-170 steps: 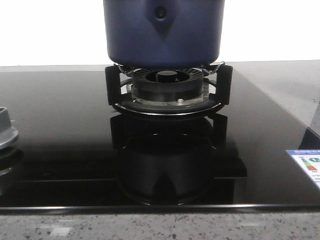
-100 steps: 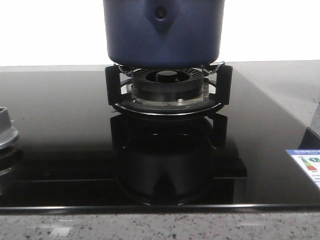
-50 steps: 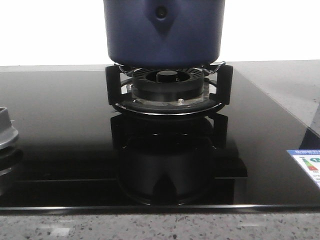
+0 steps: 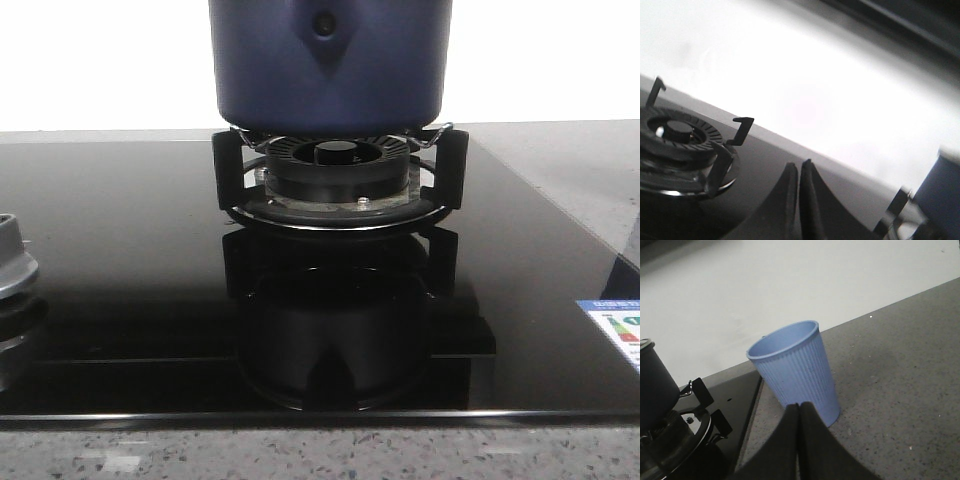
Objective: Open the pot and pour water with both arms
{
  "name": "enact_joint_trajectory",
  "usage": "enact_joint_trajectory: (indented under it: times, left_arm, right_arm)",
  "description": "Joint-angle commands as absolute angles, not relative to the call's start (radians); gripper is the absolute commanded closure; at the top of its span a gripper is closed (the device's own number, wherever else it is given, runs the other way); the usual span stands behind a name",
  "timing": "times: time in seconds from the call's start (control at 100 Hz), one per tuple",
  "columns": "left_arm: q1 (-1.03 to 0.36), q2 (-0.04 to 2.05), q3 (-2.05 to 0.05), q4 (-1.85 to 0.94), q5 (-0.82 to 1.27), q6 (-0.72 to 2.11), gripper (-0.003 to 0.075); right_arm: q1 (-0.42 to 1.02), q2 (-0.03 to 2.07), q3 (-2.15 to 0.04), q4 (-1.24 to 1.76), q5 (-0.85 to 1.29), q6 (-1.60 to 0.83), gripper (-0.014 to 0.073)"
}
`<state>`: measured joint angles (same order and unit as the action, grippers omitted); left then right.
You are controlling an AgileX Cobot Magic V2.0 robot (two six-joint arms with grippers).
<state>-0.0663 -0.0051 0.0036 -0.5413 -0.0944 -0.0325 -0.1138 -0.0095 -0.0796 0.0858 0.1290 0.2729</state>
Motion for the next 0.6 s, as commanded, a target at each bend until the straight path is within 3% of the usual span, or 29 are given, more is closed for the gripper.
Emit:
enact_joint_trajectory:
  times: [0.0, 0.14, 0.32, 0.59]
  left_arm:
    - [-0.064, -0.026, 0.044, -0.664, -0.163, -0.044, 0.0741]
    - [-0.064, -0.024, -0.003, -0.671, -0.088, -0.044, 0.0741]
    - [-0.064, 0.075, -0.182, -0.553, 0.237, -0.006, 0.0740]
    - [-0.064, 0.396, -0.437, -0.721, 0.524, 0.421, 0.0728]
  right_arm:
    - [-0.114, -0.020, -0.158, 0.048, 0.140, 0.264, 0.0657]
    - [-0.114, 0.009, -0.252, 0.029, 0.342, 0.264, 0.0657]
    - [-0.114, 0.181, -0.408, 0.033, 0.612, 0.264, 0.0661]
    - [0.013, 0.497, -0.707, 0.156, 1.042, 0.199, 0.0665]
